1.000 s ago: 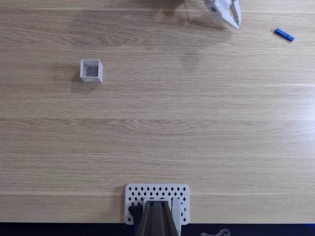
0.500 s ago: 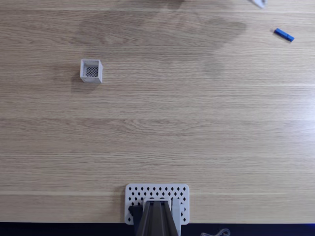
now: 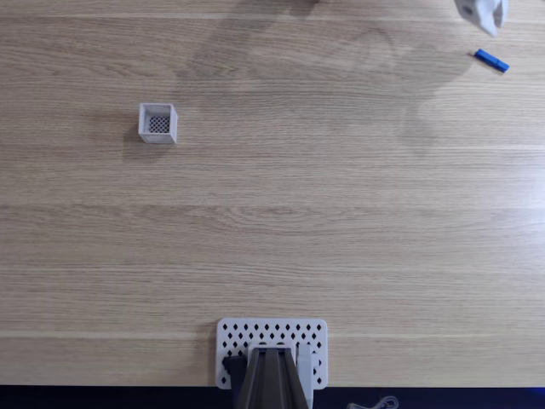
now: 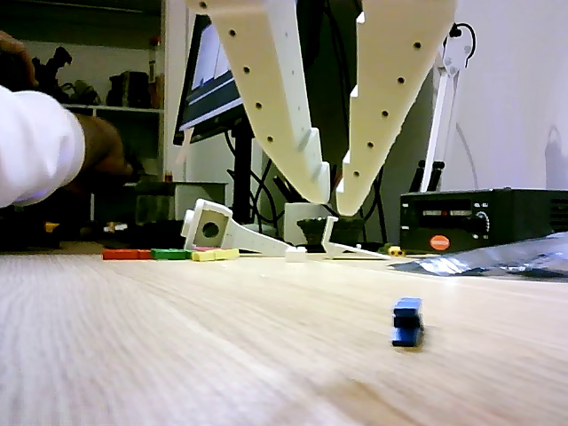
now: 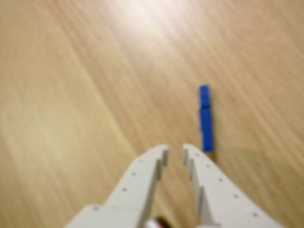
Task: Grasp a peg and put it in the crate.
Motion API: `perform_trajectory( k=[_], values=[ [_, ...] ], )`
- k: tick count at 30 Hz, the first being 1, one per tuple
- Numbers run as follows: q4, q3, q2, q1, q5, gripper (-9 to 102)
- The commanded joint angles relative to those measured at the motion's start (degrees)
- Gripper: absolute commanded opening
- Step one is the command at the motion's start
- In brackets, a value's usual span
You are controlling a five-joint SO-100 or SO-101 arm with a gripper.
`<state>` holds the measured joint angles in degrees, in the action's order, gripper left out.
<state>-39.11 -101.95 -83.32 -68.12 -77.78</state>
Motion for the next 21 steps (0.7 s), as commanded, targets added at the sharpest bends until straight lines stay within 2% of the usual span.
perform_trajectory(
  k=[1,4,11,17,21],
  values=[
    [1.41,8.96,0.0,3.43,-0.35,17],
    [1.49,10.28,2.37,4.31,-0.44,22],
    [1.67,9.67,6.24,3.69,-0.44,20],
    [6.59,9.05,9.23,4.04,-0.26,20],
    [6.77,8.96,11.16,3.25,0.0,19]
  ],
)
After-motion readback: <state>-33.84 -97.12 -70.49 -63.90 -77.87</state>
